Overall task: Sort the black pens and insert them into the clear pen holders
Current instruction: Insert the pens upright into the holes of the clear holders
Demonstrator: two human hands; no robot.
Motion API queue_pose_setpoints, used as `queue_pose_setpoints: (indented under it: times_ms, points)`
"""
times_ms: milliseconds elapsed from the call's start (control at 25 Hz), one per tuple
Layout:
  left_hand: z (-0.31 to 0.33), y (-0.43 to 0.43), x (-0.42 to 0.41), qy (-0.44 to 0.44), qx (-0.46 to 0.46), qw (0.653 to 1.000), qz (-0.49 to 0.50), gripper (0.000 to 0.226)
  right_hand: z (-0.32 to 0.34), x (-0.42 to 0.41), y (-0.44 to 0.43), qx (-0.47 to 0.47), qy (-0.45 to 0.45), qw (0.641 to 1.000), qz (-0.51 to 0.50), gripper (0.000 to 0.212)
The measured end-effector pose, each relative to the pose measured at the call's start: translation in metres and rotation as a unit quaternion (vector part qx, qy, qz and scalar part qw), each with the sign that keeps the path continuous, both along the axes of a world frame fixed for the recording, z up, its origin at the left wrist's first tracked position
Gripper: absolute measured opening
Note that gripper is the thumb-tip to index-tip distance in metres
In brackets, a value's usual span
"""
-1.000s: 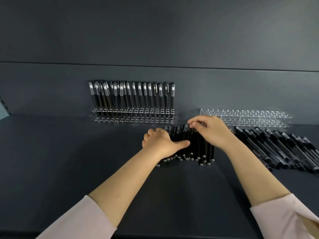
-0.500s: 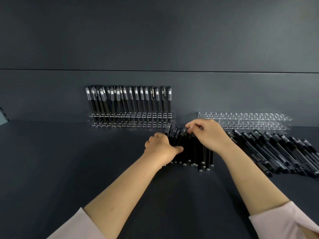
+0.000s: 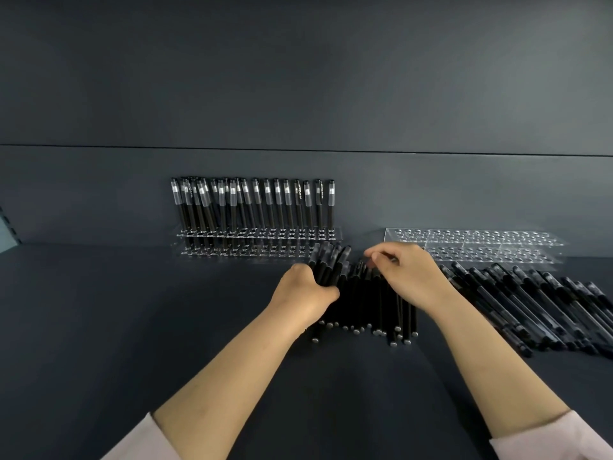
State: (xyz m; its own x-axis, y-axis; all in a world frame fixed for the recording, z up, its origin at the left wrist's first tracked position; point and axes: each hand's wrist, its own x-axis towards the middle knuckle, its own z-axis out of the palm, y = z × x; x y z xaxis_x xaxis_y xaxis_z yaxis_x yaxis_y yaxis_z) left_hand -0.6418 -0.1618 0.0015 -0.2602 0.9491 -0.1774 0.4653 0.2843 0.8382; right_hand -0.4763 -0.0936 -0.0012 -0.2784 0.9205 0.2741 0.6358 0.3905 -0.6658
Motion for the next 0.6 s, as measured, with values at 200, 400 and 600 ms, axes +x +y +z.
queue_pose_setpoints:
  times_ms: [200,400,600]
  points:
    - [0.008,-0.003,-0.026,-0.155,-0.012,0.988,-0.001,0.018,0.005,-0.015,-0.009,-0.019,0.110,0.994,-0.001,0.020]
    - [0.017,-0.012,-0.053,-0.294,0.032,0.954,-0.039,0.013,0.018,-0.061,-0.019,-0.143,0.224,0.963,0.031,0.026]
    - [0.023,-0.019,-0.097,-0.316,0.062,0.944,-0.070,0.019,0.029,-0.112,-0.017,-0.201,0.352,0.913,0.039,0.040]
